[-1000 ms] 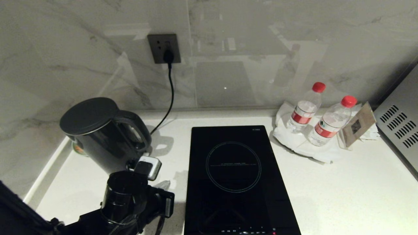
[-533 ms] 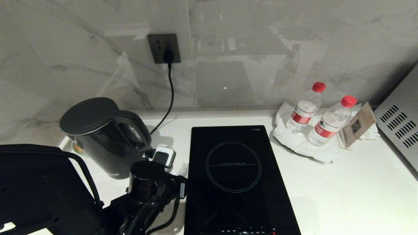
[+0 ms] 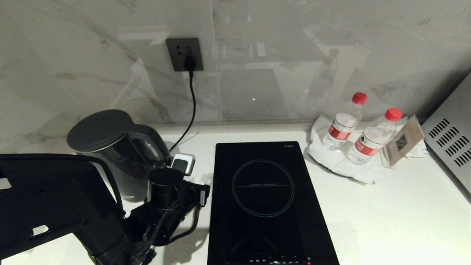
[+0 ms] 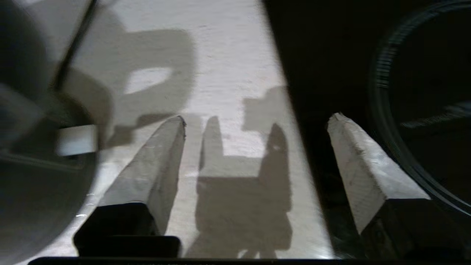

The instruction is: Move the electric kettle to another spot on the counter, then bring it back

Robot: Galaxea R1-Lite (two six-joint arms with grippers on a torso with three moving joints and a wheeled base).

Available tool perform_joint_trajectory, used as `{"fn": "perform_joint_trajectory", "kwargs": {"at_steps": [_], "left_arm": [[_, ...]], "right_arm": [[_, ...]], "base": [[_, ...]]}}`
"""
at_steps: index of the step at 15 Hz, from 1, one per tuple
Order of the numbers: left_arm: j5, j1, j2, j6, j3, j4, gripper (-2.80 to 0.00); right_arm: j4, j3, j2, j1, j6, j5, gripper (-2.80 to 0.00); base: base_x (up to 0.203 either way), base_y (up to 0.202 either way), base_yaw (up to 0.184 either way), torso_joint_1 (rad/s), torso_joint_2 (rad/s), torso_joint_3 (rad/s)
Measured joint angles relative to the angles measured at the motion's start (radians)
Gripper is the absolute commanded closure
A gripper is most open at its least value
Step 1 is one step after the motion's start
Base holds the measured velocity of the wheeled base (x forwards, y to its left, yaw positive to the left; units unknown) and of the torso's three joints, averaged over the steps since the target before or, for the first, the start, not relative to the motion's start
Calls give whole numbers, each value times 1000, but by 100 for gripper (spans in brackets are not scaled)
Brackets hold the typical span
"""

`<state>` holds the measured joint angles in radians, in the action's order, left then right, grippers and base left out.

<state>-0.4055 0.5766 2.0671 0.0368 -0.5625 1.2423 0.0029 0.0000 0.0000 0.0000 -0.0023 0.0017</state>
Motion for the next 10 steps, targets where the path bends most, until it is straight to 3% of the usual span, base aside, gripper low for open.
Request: {"fn": "perform_joint_trajectory", "kwargs": {"at_steps": [6,10], "left_arm": [[-13,-73,17,0,0,5,-280],[-13,-101,37,-22,6,102,-280]], "right_arm": [[0,0,0,0,0,0,0],[0,0,0,0,0,0,0]], "base": [[0,0,0,0,0,0],[0,0,0,0,0,0]]}}
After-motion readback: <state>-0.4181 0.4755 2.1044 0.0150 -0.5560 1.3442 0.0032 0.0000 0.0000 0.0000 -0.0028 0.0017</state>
